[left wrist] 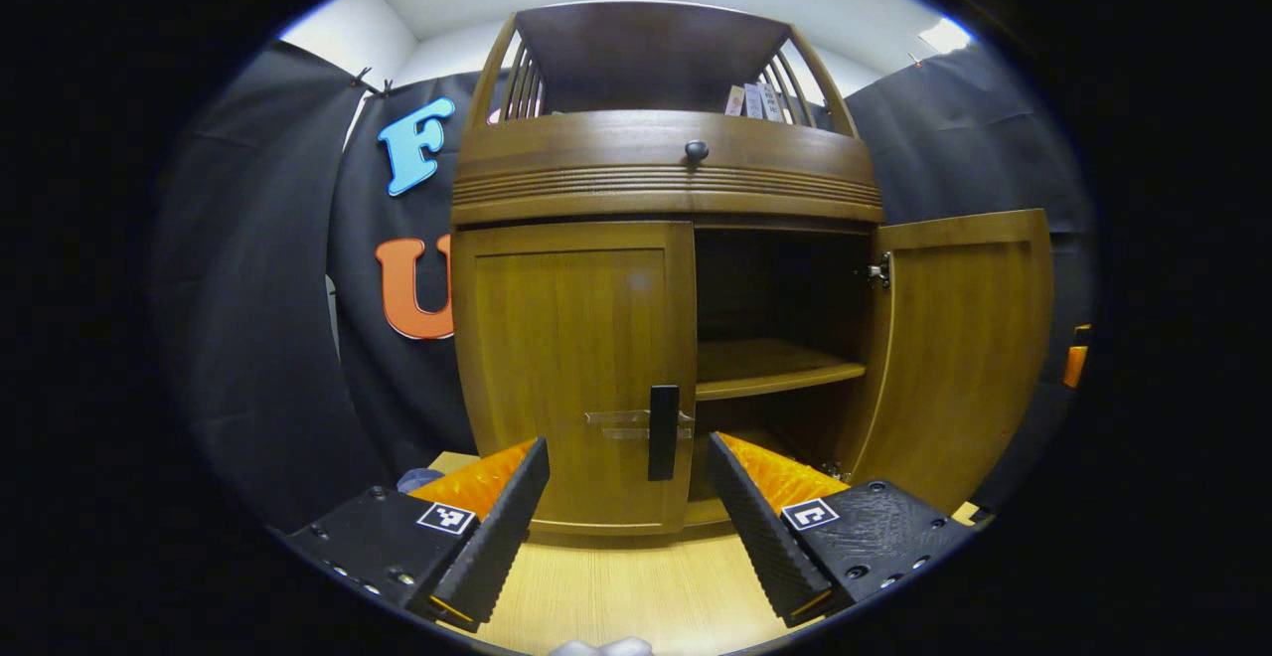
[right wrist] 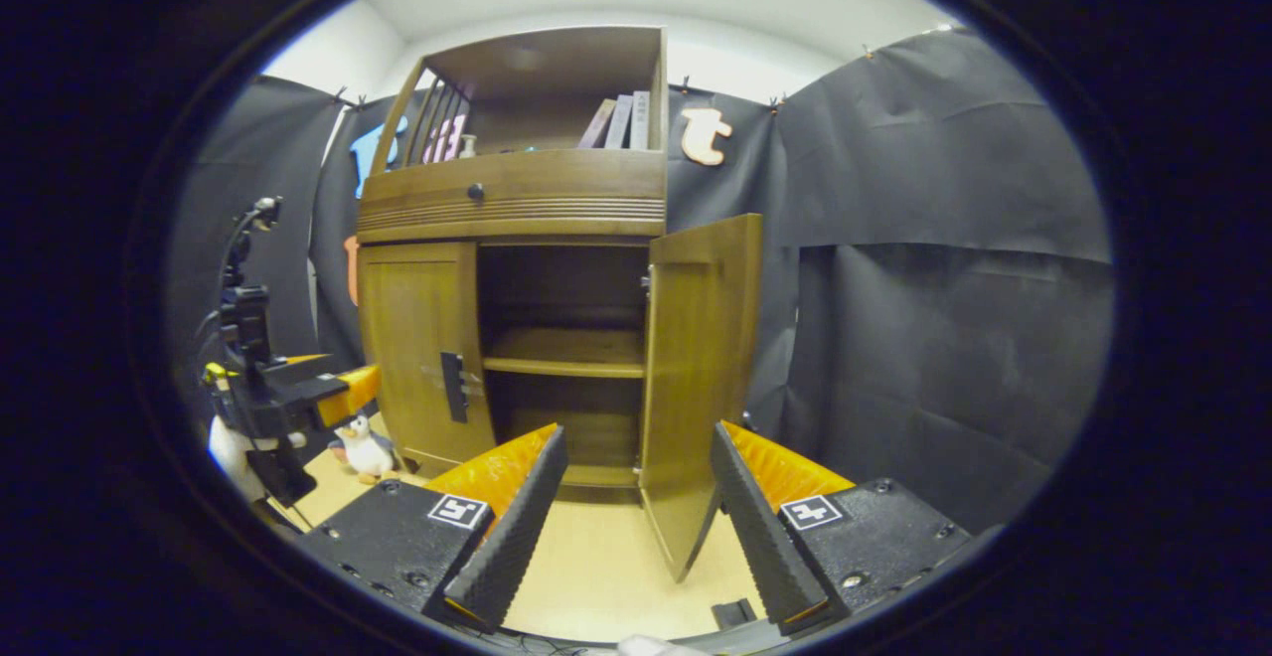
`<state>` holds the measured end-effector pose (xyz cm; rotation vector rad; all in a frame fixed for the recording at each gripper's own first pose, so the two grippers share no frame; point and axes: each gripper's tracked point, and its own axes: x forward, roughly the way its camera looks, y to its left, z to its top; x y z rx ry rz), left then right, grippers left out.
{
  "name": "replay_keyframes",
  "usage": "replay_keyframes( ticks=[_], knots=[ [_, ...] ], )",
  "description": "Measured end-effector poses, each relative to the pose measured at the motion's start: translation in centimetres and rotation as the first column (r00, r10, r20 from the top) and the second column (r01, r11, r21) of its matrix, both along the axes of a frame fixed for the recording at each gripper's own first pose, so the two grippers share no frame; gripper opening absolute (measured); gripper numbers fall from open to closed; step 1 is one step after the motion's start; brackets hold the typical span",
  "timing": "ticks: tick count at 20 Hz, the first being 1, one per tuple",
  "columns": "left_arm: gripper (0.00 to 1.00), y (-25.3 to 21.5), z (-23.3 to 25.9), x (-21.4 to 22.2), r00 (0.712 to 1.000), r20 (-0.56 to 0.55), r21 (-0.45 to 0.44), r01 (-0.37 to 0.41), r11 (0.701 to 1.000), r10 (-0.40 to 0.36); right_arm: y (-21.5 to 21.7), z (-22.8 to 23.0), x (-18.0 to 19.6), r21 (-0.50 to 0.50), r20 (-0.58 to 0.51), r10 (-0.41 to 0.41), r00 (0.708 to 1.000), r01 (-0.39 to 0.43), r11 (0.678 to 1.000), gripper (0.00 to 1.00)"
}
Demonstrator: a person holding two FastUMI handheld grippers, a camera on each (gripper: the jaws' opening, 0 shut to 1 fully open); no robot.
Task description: Open the right door of the double-door shoe cabinet with the right hand, and open the left door with the left hand.
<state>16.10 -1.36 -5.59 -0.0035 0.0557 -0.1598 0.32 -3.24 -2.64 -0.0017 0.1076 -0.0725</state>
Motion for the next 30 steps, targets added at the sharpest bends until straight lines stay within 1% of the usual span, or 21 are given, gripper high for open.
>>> replay_keyframes(
  ticks=[5, 8, 12, 15, 17, 18, 20, 22, 23, 24, 25, 26, 27, 28, 29, 30],
  knots=[
    [0.96, -1.1, -2.2, 5.9, 1.0, 0.015, 0.003, 0.004, 1.0, -0.004, 1.7, 0.5, 0.5, -0.014, -0.03, 0.0, 1.0, 0.0, 1.0, 0.93],
    [0.96, -2.3, -3.8, 9.0, 1.0, 0.013, -0.013, 0.016, 1.0, -0.016, 1.9, 0.3, 0.6, -0.033, -0.052, -0.016, 0.999, 0.014, 0.999, 0.93],
    [0.96, -4.0, -5.4, 12.0, 0.999, 0.021, -0.008, 0.033, 0.999, -0.033, 1.4, -0.4, 0.5, -0.045, -0.087, -0.045, 0.995, 0.041, 0.998, 0.93],
    [0.96, -5.2, -6.7, 13.7, 0.999, -0.005, -0.015, 0.044, 0.999, -0.044, 0.8, -0.7, -0.2, -0.054, -0.101, -0.072, 0.992, 0.067, 0.996, 0.93],
    [1.0, -5.6, -7.4, 14.5, 0.999, -0.016, -0.017, 0.048, 0.999, -0.049, 0.5, -0.7, -0.7, -0.056, -0.106, -0.088, 0.991, 0.082, 0.995, 0.93],
    [0.82, -5.9, -7.5, 14.7, 0.998, -0.016, -0.015, 0.055, 0.998, -0.056, 0.4, -0.7, -0.8, -0.056, -0.105, -0.091, 0.99, 0.086, 0.995, 0.93],
    [0.78, -6.2, -7.4, 14.9, 0.998, -0.002, -0.001, 0.055, 0.998, -0.055, 0.4, -0.7, -0.8, -0.064, -0.106, -0.095, 0.99, 0.089, 0.994, 0.93],
    [0.74, -6.3, -7.9, 15.3, 0.998, -0.012, 0.014, 0.057, 0.998, -0.057, 0.4, -0.6, -0.9, -0.07, -0.107, -0.091, 0.99, 0.083, 0.994, 0.93],
    [0.63, -6.1, -8.1, 15.7, 0.999, -0.016, 0.018, 0.046, 0.999, -0.046, 0.5, -0.5, -1.0, -0.07, -0.1, -0.089, 0.991, 0.082, 0.994, 0.93],
    [0.43, -6.1, -8.4, 15.8, 0.999, -0.021, 0.018, 0.043, 0.999, -0.042, 0.5, -0.2, -1.2, -0.069, -0.09, -0.086, 0.992, 0.08, 0.994, 0.94],
    [0.36, -6.4, -8.5, 16.0, 0.998, -0.028, 0.013, 0.05, 0.999, -0.049, 0.4, -0.2, -1.3, -0.071, -0.088, -0.088, 0.992, 0.081, 0.994, 0.94],
    [0.45, -6.5, -8.8, 16.5, 0.998, -0.038, 0.012, 0.058, 0.998, -0.058, 0.3, -0.1, -1.5, -0.072, -0.088, -0.088, 0.992, 0.082, 0.994, 0.93],
    [0.37, -6.5, -9.1, 16.5, 0.996, -0.05, 0.009, 0.068, 0.998, -0.068, 0.2, -0.2, -1.6, -0.071, -0.087, -0.089, 0.992, 0.083, 0.994, 0.93],
    [0.43, -6.6, -8.8, 16.1, 0.996, -0.038, 0.0, 0.086, 0.996, -0.086, 0.1, -0.2, -1.6, -0.069, -0.088, -0.09, 0.992, 0.084, 0.994, 0.94],
    [0.43, -6.7, -8.9, 16.4, 0.994, -0.045, -0.001, 0.096, 0.995, -0.095, 0.0, -0.2, -1.8, -0.066, -0.09, -0.09, 0.992, 0.085, 0.994, 0.95],
    [0.47, -6.6, -8.8, 16.4, 0.994, -0.041, 0.002, 0.104, 0.995, -0.104, -0.1, -0.3, -1.9, -0.064, -0.089, -0.089, 0.992, 0.084, 0.994, 0.96]
  ],
)
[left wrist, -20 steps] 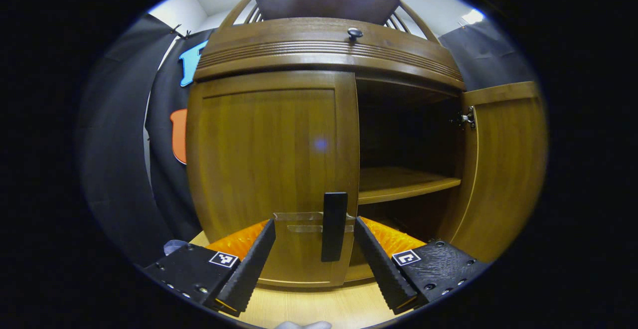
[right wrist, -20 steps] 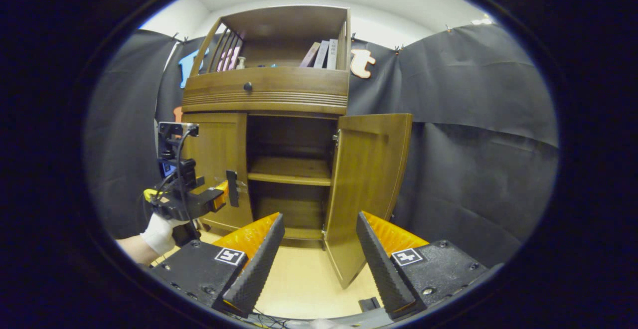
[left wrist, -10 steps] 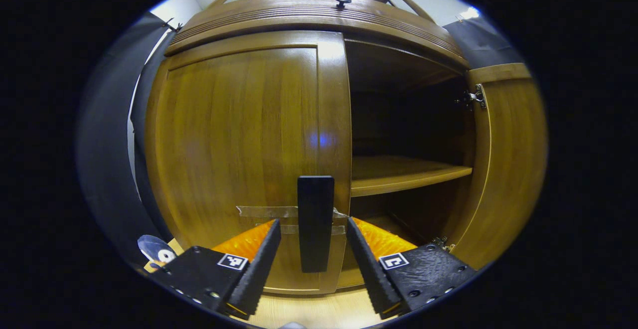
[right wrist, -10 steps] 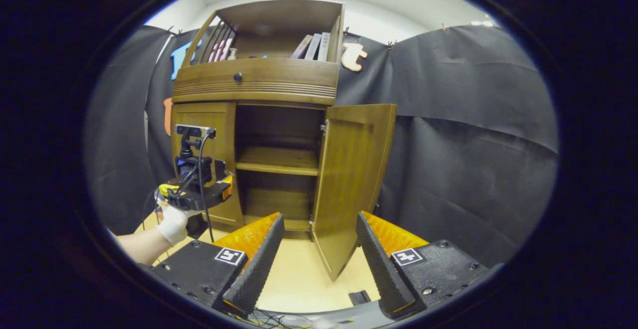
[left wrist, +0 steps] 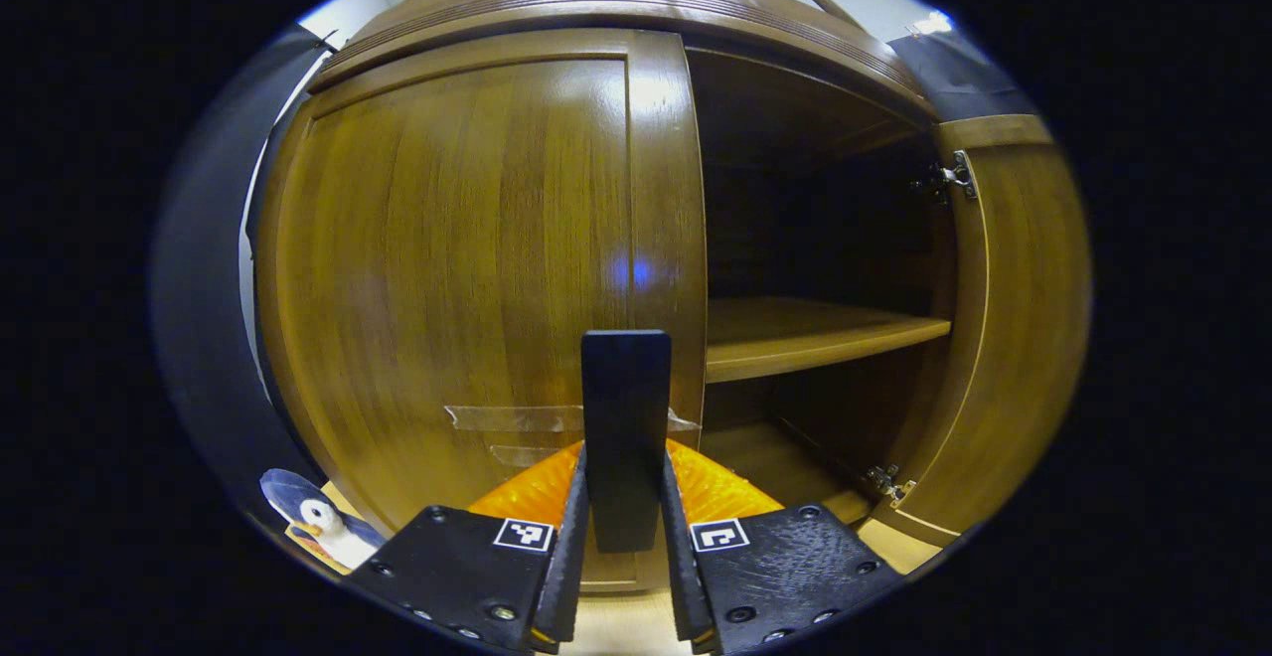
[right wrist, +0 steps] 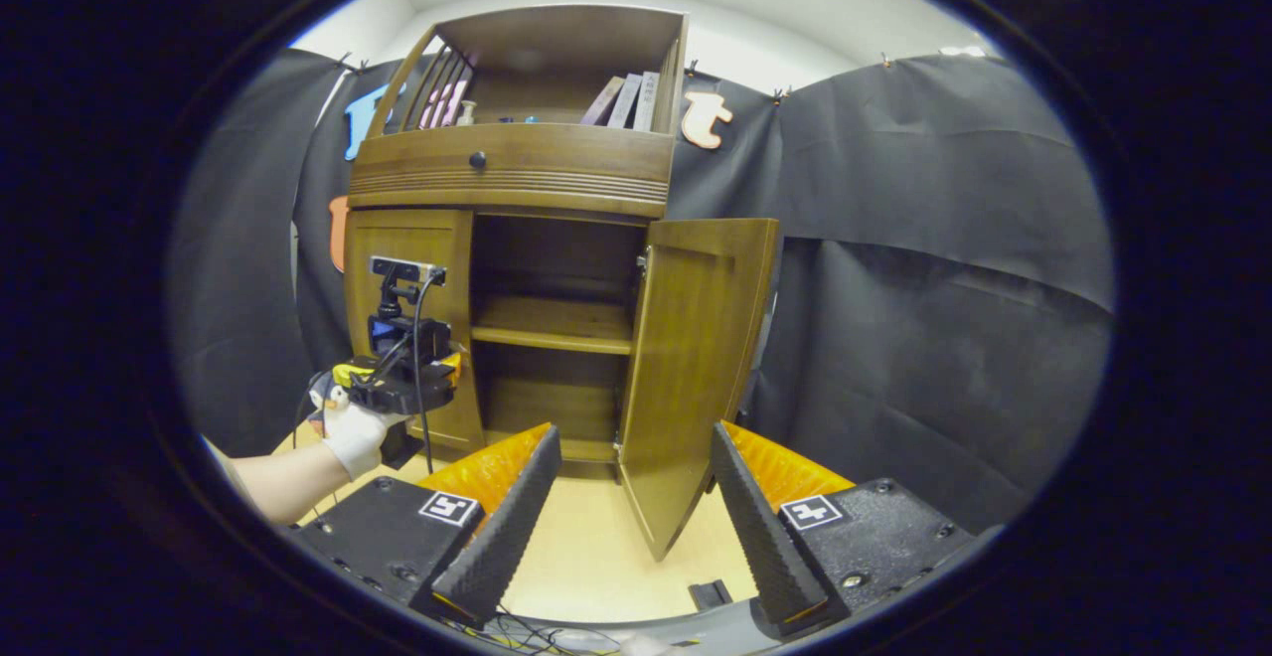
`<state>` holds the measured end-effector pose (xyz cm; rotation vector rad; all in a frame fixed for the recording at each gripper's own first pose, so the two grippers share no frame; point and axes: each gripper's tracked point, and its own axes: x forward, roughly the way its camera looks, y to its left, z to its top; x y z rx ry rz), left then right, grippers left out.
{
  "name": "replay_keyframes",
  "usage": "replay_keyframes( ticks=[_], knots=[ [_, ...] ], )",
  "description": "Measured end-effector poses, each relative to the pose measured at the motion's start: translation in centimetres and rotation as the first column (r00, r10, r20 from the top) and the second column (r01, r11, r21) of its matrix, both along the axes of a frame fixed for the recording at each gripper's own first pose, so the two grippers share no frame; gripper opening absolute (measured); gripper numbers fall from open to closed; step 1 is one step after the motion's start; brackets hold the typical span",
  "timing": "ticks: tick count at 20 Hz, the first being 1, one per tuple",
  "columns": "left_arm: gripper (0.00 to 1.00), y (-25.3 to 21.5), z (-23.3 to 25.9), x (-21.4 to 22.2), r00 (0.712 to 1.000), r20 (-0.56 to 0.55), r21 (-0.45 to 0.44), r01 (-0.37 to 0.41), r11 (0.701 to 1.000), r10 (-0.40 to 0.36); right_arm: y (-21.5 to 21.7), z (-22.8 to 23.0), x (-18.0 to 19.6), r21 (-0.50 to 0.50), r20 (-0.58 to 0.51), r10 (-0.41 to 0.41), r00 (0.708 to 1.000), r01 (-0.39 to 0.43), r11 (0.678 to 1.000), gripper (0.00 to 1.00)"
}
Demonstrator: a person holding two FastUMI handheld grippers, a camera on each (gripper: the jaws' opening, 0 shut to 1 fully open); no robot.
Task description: Open the right door of the double-door shoe cabinet with the right hand, and open the left door with the left hand.
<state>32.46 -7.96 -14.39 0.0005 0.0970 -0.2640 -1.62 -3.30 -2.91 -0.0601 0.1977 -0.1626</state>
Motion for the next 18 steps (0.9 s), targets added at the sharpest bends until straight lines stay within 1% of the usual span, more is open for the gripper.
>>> replay_keyframes(
  ticks=[1, 2, 5, 6, 7, 8, 11, 12, 15, 16, 17, 18],
  knots=[
    [0.36, 0.0, 0.0, 0.0, 1.0, -0.001, -0.003, 0.002, 1.0, -0.002, -0.1, 0.0, -0.1, 0.002, 0.0, 0.001, 1.0, -0.001, 1.0, 0.96],
    [0.3, -0.1, -0.1, -0.1, 1.0, -0.008, 0.002, 0.004, 1.0, -0.004, -0.2, 0.0, -0.1, 0.004, -0.001, 0.001, 1.0, -0.001, 1.0, 0.96],
    [0.3, 0.0, -0.1, -0.4, 1.0, -0.024, -0.017, -0.005, 1.0, 0.004, 0.0, -0.2, -0.4, 0.008, -0.002, 0.012, 1.0, -0.011, 1.0, 0.96],
    [0.27, 0.2, -0.1, -0.7, 1.0, -0.027, -0.018, -0.006, 1.0, 0.006, -0.1, -0.1, -0.6, 0.005, 0.0, 0.014, 1.0, -0.014, 1.0, 0.96],
    [0.27, 0.3, -0.1, -1.2, 1.0, -0.028, -0.027, -0.003, 1.0, 0.002, -0.1, -0.1, -0.7, 0.004, 0.004, 0.018, 1.0, -0.018, 1.0, 0.96],
    [0.23, 0.3, -0.2, -1.3, 1.0, -0.028, -0.024, 0.006, 1.0, -0.006, -0.2, 0.0, -0.8, 0.007, 0.007, 0.02, 1.0, -0.02, 1.0, 0.96],
    [0.23, 1.0, -0.2, -3.1, 1.0, -0.019, -0.002, 0.016, 1.0, -0.016, -0.6, -0.1, -1.0, 0.018, 0.013, 0.027, 1.0, -0.027, 0.999, 0.96],
    [0.31, 1.2, -0.2, -3.7, 1.0, -0.02, -0.003, 0.017, 1.0, -0.017, -0.5, -0.2, -1.1, 0.024, 0.013, 0.032, 0.999, -0.032, 0.999, 0.96],
    [0.31, 2.1, -0.3, -5.4, 1.0, -0.026, -0.002, 0.013, 1.0, -0.013, -0.5, -0.3, -1.4, 0.027, 0.016, 0.053, 0.998, -0.054, 0.998, 0.96],
    [0.31, 2.5, -0.3, -6.0, 1.0, -0.026, 0.001, 0.014, 1.0, -0.014, -0.3, -0.3, -1.6, 0.026, 0.017, 0.062, 0.998, -0.063, 0.998, 1.0],
    [0.22, 2.8, -0.3, -6.7, 1.0, -0.025, 0.002, 0.015, 1.0, -0.015, -0.2, -0.4, -1.6, 0.027, 0.016, 0.072, 0.997, -0.073, 0.997, 0.96],
    [0.22, 3.0, -0.4, -7.4, 1.0, -0.027, 0.0, 0.016, 1.0, -0.016, -0.1, -0.4, -1.7, 0.029, 0.015, 0.082, 0.997, -0.082, 0.996, 0.96]
  ],
)
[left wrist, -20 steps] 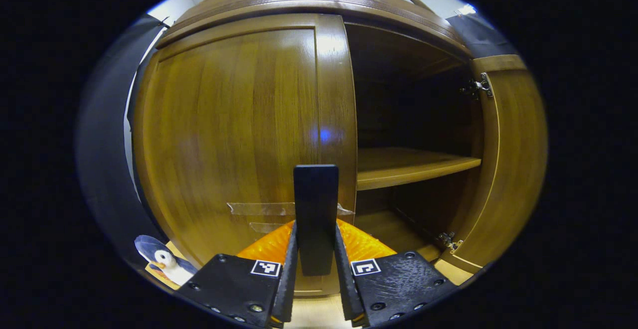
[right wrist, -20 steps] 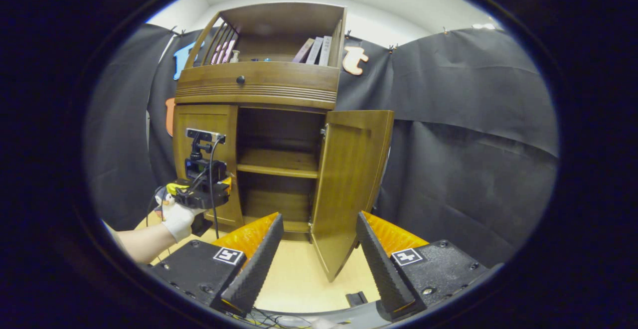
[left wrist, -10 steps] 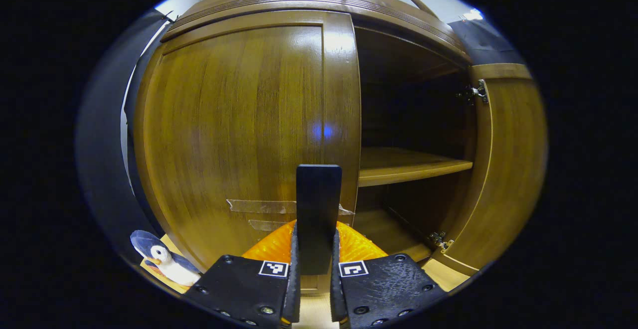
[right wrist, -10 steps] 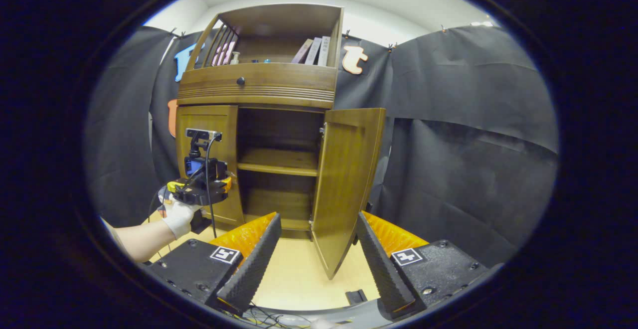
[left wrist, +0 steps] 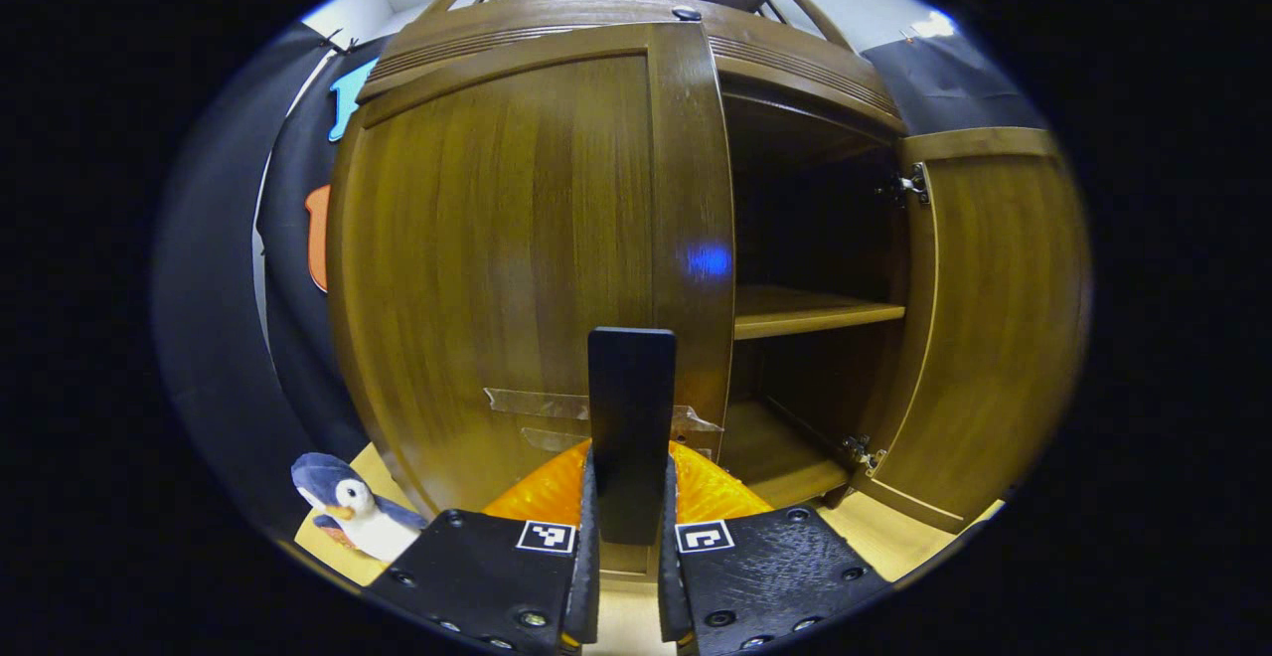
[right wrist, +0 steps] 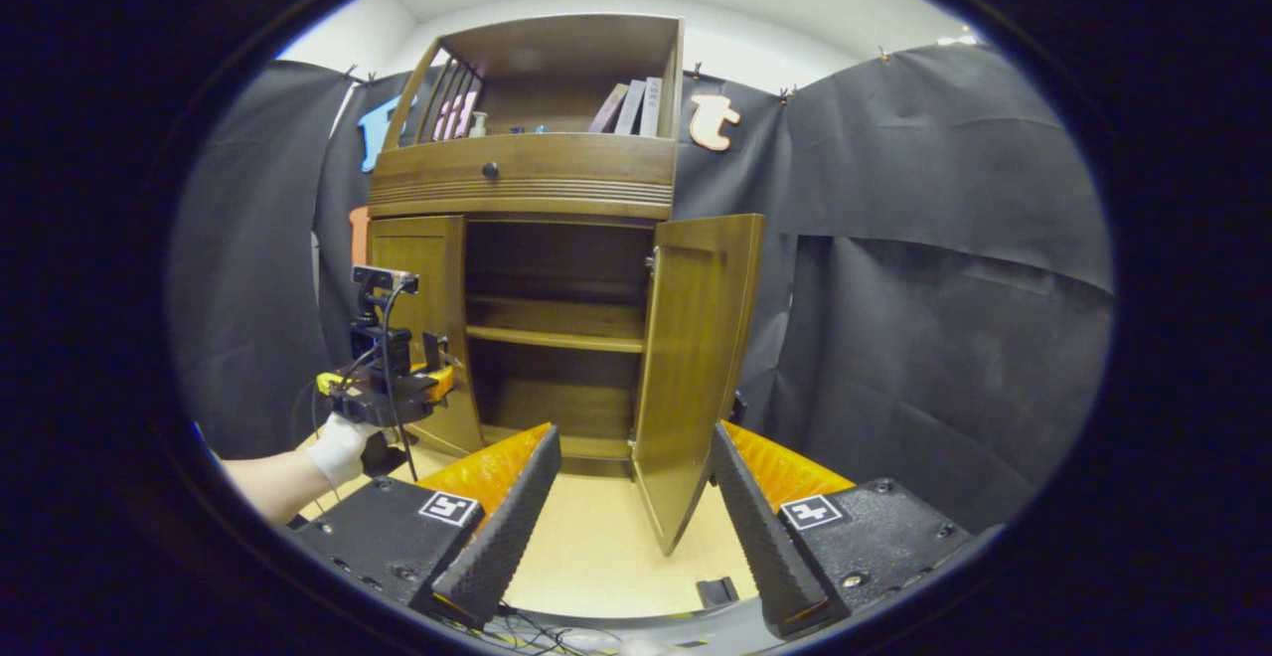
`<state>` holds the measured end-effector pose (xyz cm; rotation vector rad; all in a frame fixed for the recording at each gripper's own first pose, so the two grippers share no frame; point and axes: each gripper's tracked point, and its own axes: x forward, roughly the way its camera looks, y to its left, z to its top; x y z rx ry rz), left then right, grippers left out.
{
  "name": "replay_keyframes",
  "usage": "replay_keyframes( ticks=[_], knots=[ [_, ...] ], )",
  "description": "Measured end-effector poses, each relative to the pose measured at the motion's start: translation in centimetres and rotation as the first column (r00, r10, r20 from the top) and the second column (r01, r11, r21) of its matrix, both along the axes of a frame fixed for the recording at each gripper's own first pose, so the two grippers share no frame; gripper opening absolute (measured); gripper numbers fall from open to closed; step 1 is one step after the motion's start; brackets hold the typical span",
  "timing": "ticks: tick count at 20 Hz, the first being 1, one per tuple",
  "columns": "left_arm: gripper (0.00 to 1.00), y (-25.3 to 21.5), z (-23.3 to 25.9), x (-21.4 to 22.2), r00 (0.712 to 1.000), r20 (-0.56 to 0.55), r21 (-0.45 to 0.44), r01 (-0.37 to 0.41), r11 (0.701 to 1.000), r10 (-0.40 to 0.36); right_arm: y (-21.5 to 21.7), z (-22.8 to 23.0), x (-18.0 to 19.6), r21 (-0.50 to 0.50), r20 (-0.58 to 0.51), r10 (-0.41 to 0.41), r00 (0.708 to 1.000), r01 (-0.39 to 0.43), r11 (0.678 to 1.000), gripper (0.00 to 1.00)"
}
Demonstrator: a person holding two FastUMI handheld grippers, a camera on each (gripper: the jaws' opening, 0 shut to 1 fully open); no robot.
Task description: Open the right door of the double-door shoe cabinet with the right hand, and open the left door with the left hand.
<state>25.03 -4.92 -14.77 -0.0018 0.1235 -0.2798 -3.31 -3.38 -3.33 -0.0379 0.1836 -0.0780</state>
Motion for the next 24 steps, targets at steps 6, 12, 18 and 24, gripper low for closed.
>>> replay_keyframes(
  ticks=[6, 12, 18, 24],
  knots=[
    [0.22, 2.1, 0.0, -3.1, 1.0, -0.007, 0.001, -0.028, 1.0, 0.028, 1.1, -0.3, -0.2, 0.002, -0.006, 0.066, 0.998, -0.066, 0.998, 0.96],
    [0.22, 4.8, -0.1, -6.2, 0.997, -0.012, 0.004, -0.082, 0.997, 0.082, 2.4, -0.9, -0.6, 0.017, -0.016, 0.13, 0.991, -0.13, 0.991, 0.96],
    [0.17, 8.0, -0.3, -8.6, 0.99, -0.022, 0.009, -0.142, 0.99, 0.142, 3.2, -1.2, -0.6, 0.046, -0.018, 0.172, 0.985, -0.171, 0.984, 0.96],
    [0.06, 11.4, -0.2, -10.8, 0.979, -0.02, 0.008, -0.202, 0.979, 0.203, 3.6, -1.4, -0.6, 0.059, -0.02, 0.197, 0.98, -0.195, 0.979, 0.96]
  ],
)
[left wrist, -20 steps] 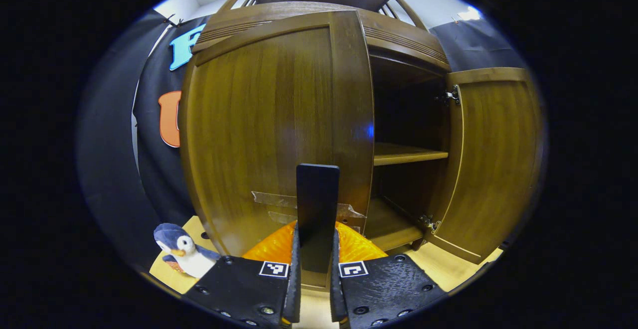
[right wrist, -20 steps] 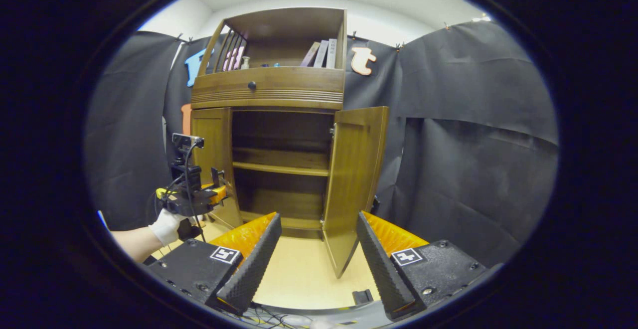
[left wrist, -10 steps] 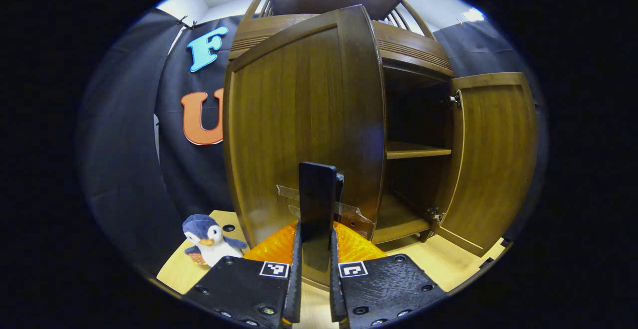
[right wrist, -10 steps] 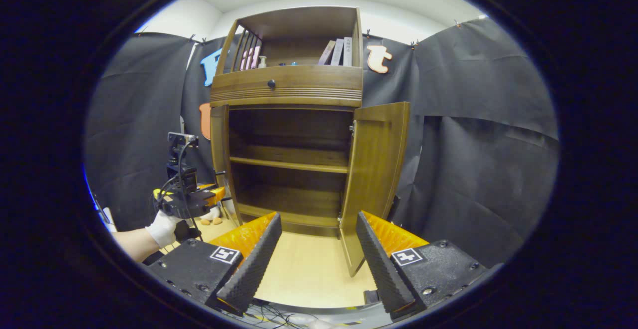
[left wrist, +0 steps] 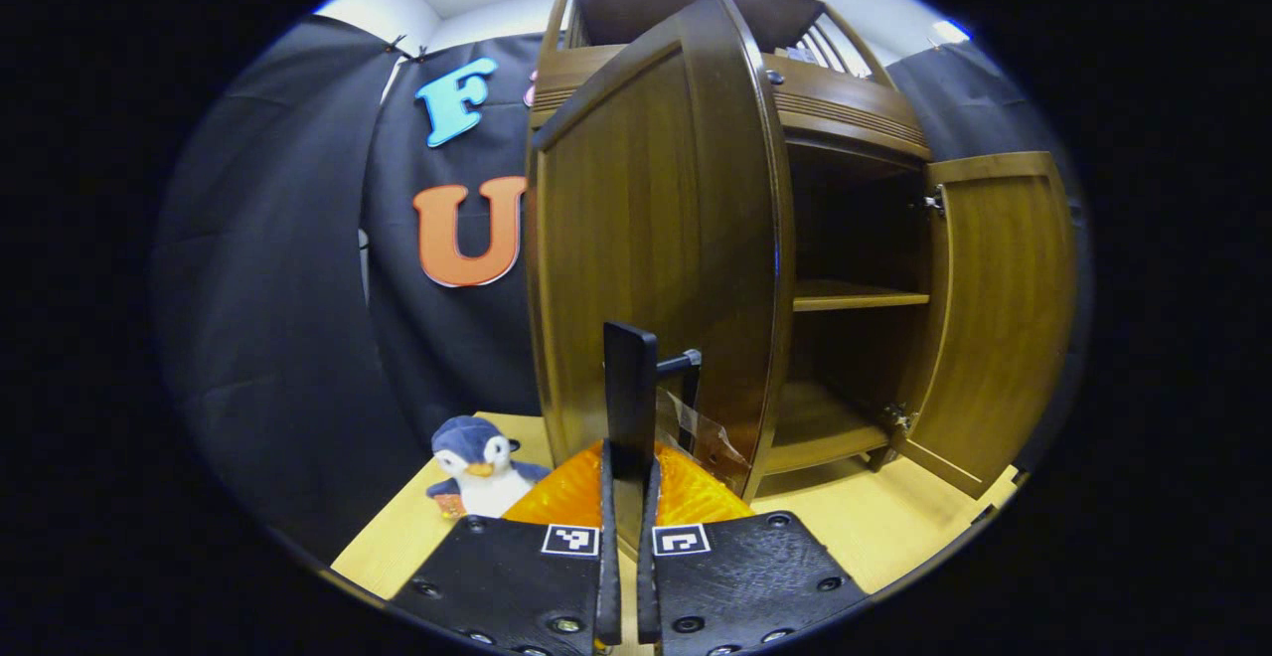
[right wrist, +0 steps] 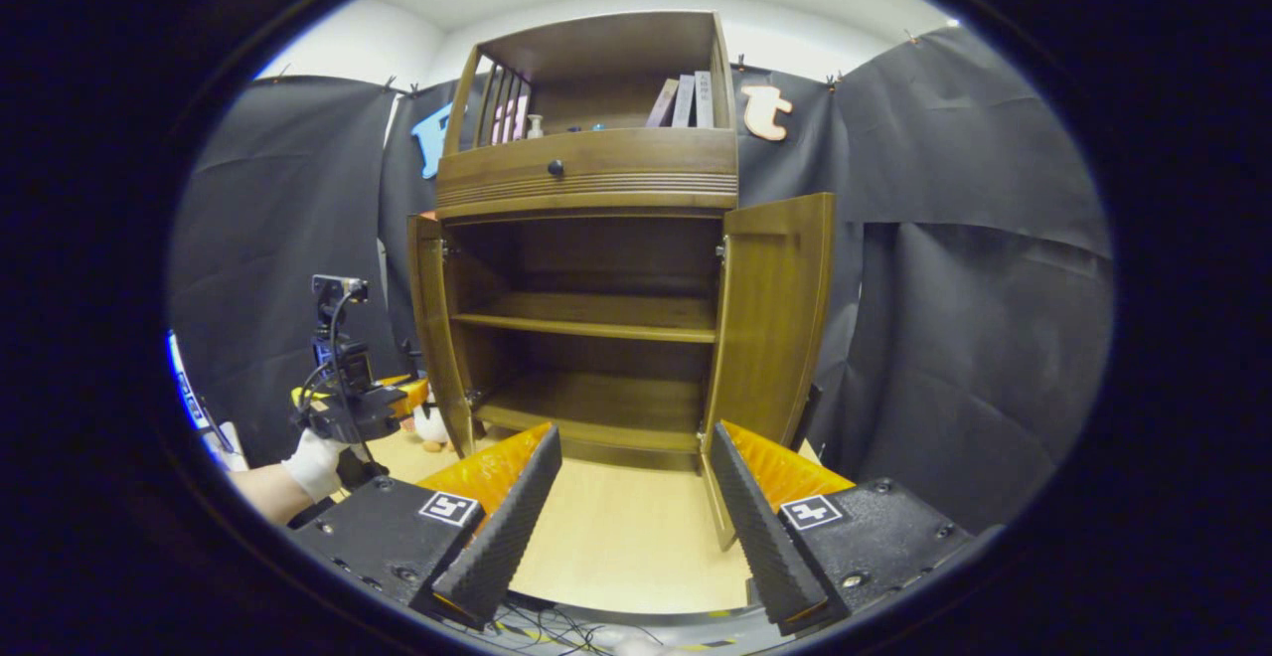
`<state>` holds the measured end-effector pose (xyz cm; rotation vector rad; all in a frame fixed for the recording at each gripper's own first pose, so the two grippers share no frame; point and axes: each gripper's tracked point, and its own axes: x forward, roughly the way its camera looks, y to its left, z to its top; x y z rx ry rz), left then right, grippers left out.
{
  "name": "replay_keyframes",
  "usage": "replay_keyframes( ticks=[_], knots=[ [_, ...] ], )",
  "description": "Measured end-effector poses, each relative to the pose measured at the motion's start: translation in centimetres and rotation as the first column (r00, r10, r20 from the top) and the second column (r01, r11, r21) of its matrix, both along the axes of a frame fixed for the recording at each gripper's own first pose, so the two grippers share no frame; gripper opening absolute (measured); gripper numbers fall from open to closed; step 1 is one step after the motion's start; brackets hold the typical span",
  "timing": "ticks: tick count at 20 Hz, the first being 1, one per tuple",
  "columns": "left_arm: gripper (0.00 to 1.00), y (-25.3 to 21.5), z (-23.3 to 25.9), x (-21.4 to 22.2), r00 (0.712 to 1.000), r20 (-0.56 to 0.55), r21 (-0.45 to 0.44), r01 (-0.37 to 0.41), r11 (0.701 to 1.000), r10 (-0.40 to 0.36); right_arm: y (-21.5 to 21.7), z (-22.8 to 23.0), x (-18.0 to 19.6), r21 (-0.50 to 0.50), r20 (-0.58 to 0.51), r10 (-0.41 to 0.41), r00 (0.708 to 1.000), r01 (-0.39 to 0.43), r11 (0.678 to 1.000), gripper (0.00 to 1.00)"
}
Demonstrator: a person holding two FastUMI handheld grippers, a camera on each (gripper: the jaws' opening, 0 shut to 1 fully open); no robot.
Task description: Open the right door of the double-door shoe cabinet with the right hand, and open the left door with the left hand.
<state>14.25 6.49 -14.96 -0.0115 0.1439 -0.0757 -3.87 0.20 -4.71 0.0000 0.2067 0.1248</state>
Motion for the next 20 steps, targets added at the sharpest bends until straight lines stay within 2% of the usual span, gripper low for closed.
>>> replay_keyframes(
  ticks=[4, 12, 13, 14, 16, 20],
  knots=[
    [0.0, 1.1, -0.1, 0.0, 1.0, -0.004, 0.002, -0.002, 1.0, 0.002, 0.2, -0.2, 0.1, 0.006, -0.007, 0.01, 1.0, -0.01, 1.0, 0.96],
    [0.0, 5.9, -0.3, -0.4, 0.999, 0.013, -0.035, -0.041, 0.999, 0.042, 1.0, -0.5, 0.2, 0.012, -0.016, 0.03, 0.999, -0.03, 0.999, 0.96],
    [0.0, 6.5, -0.2, -0.5, 0.999, 0.017, -0.04, -0.035, 0.999, 0.036, 1.1, -0.6, 0.2, 0.011, -0.019, 0.032, 0.999, -0.032, 0.999, 1.0],
    [0.0, 6.9, -0.1, -0.6, 0.999, 0.023, -0.047, -0.025, 0.999, 0.026, 1.2, -0.7, 0.2, 0.014, -0.021, 0.034, 0.999, -0.034, 0.999, 0.96],
    [0.0, 7.4, -0.2, -0.4, 1.0, 0.027, -0.051, 0.005, 0.999, -0.004, 1.2, -0.9, 0.3, 0.017, -0.028, 0.035, 0.999, -0.034, 0.999, 0.96],
    [0.0, 9.4, -0.3, -0.2, 0.997, 0.042, -0.001, 0.057, 0.998, -0.057, 1.6, -0.9, 0.3, 0.014, -0.031, 0.041, 0.999, -0.041, 0.999, 0.96]
  ],
)
